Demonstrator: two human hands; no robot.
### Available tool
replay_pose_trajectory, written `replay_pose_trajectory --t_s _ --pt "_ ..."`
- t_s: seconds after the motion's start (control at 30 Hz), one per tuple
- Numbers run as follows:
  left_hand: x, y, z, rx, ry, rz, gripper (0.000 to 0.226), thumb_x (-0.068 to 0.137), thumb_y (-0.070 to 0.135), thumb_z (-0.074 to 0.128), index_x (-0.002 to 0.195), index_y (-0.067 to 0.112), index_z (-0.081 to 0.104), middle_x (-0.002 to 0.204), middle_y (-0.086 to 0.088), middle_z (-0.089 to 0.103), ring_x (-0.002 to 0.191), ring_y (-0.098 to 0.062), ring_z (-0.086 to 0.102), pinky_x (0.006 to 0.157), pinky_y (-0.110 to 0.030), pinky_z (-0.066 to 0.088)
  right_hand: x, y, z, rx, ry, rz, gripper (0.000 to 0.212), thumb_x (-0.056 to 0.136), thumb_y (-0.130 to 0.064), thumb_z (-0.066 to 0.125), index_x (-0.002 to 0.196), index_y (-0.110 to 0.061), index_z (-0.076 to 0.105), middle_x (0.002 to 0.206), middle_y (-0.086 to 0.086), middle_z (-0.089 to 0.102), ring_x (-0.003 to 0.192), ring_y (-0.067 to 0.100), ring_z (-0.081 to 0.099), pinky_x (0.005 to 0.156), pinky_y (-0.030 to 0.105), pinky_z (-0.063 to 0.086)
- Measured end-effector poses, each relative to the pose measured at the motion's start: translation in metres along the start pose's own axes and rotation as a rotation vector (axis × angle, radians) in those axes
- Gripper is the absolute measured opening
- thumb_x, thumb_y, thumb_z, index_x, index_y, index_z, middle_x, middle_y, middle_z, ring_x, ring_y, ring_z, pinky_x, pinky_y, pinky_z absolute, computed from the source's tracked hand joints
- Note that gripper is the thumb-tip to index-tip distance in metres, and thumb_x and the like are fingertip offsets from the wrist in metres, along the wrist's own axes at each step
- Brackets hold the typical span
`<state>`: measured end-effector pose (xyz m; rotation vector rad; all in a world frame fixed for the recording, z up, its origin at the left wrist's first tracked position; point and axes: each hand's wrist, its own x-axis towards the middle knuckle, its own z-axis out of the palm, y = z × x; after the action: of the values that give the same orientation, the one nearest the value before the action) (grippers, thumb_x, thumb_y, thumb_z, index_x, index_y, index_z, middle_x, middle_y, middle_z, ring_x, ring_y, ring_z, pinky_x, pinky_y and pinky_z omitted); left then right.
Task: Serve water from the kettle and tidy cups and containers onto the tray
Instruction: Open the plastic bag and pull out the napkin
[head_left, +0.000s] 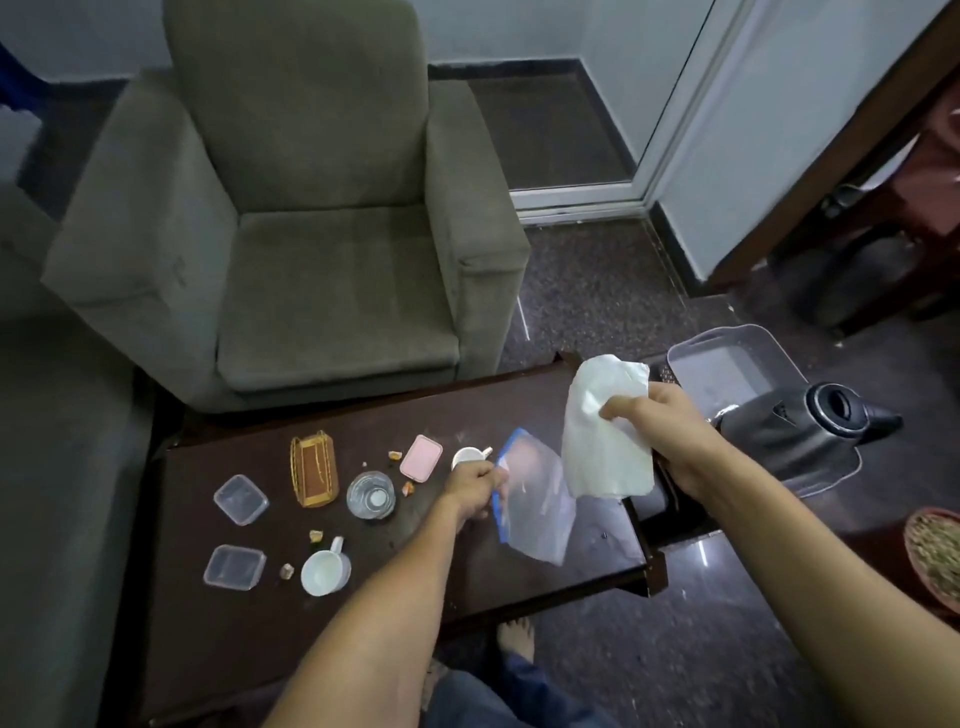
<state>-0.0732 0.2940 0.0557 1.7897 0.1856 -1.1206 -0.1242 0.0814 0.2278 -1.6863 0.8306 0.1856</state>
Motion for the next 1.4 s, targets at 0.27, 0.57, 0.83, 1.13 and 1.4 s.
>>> replay_pose_trajectory --t_s 0.27,0.57,0.83,1.13,1.4 --pt "0.026 -0.037 -0.037 0.467 0.132 -0.198 0.034 0.100 0.026 0.052 0.122 0.004 0.065 0.129 -0.016 0.065 0.119 -0.031 0.062 0.098 -0.035 0.051 0.011 0.040 -0.008 -0.070 -0.053 -0.034 0.018 0.079 -0.022 0.069 0.091 -0.010 0.076 0.081 0.004 0.077 0.072 0.019 0.072 0.063 0.033 0.054" --pt "-0.047 0.006 -0.052 -0.321 -0.021 -0.012 0.068 0.085 0.085 0.042 0.126 0.034 0.062 0.123 0.005 0.073 0.109 -0.017 0.072 0.093 -0.040 0.059 0.004 0.008 0.042 -0.065 -0.374 -0.044 0.014 0.084 -0.012 0.070 0.095 -0.010 0.080 0.093 0.010 0.080 0.084 0.023 0.077 0.066 0.030 0.058" --pt "-0.126 0.050 -0.107 -0.584 -0.041 0.281 0.047 0.083 0.047 0.079 0.117 0.017 0.069 0.099 -0.003 0.073 0.080 -0.014 0.072 0.067 -0.032 0.060 -0.010 -0.070 0.089 0.044 -0.650 -0.101 0.030 0.076 -0.013 0.074 0.104 -0.004 0.076 0.103 0.020 0.076 0.088 0.032 0.075 0.070 0.037 0.060" --pt "-0.199 0.053 -0.192 -0.622 0.210 0.431 0.032 0.090 0.037 0.077 0.114 0.019 0.067 0.115 -0.009 0.077 0.091 -0.020 0.074 0.075 -0.034 0.061 -0.038 -0.122 0.158 0.049 -0.751 -0.165 0.047 0.074 -0.017 0.079 0.119 -0.004 0.069 0.112 0.023 0.074 0.103 0.041 0.072 0.082 0.048 0.060" --pt "-0.231 0.039 -0.282 -0.621 0.196 0.521 0.057 0.076 0.021 0.090 0.128 0.012 0.069 0.122 -0.010 0.075 0.117 -0.030 0.071 0.103 -0.050 0.055 -0.065 -0.164 0.232 -0.052 -0.776 -0.253 0.044 0.077 -0.022 0.078 0.117 -0.006 0.072 0.115 0.019 0.074 0.109 0.037 0.071 0.095 0.048 0.055"
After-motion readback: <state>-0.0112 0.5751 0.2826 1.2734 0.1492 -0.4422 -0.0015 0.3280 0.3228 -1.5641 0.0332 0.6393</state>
